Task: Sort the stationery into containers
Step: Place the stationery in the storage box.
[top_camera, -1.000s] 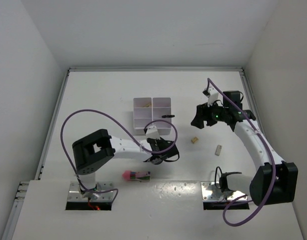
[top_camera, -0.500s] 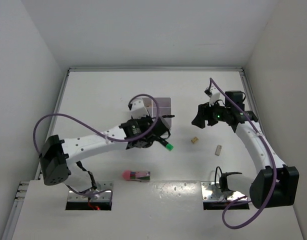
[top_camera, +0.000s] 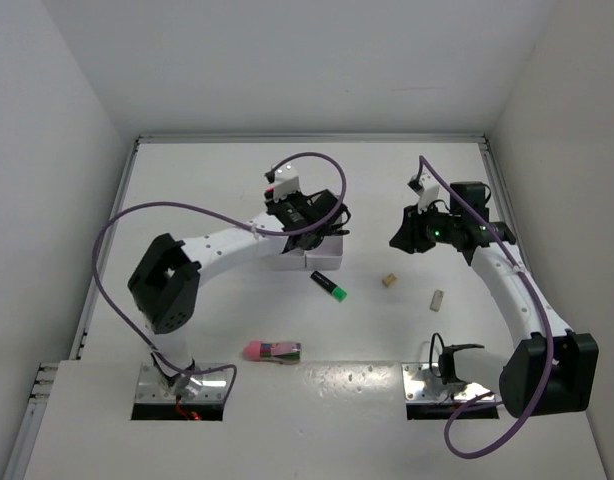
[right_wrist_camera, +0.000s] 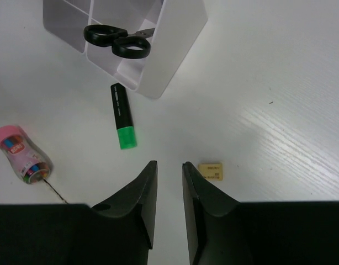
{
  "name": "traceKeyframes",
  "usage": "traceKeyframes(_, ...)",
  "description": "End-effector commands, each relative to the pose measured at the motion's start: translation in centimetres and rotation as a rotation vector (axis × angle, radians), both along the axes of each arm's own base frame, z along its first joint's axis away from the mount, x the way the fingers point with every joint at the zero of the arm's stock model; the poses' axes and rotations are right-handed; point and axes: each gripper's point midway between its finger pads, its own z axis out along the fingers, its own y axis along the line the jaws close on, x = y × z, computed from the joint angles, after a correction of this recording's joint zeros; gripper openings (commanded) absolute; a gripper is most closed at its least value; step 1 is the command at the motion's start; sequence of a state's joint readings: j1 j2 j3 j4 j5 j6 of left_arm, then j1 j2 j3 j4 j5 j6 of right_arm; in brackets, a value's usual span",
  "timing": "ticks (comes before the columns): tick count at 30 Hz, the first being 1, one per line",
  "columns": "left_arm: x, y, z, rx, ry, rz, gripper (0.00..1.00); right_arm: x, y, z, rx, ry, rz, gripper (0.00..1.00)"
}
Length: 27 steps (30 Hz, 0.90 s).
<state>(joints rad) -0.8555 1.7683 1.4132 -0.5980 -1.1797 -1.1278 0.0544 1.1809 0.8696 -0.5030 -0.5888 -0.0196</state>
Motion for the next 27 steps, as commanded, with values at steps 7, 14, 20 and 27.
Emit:
traceKeyframes(7,1.1,-0.7,0.3,0.062,-0.12,0.093,0.0,0.4,0.3,1.4,0.022,-0.059,0.022,0.27)
traceKeyframes(14,0.4,-1.1,-0.2,0.117,-0.165,0.106,0.0,0.5,0.3,1.2,0.017,-0.055,0.027,0.28)
traceKeyframes(20,-0.6,-1.9,-1.8,0.169,-0.215,0.105,0.0,0.5,0.3,0.9,0.017,-0.046,0.027,0.29)
traceKeyframes(27,-0.1,-1.4,-2.3,0.2,-0.253,0.138,0.0,0.5,0.3,0.9,0.017,-0.046,0.027,0.29)
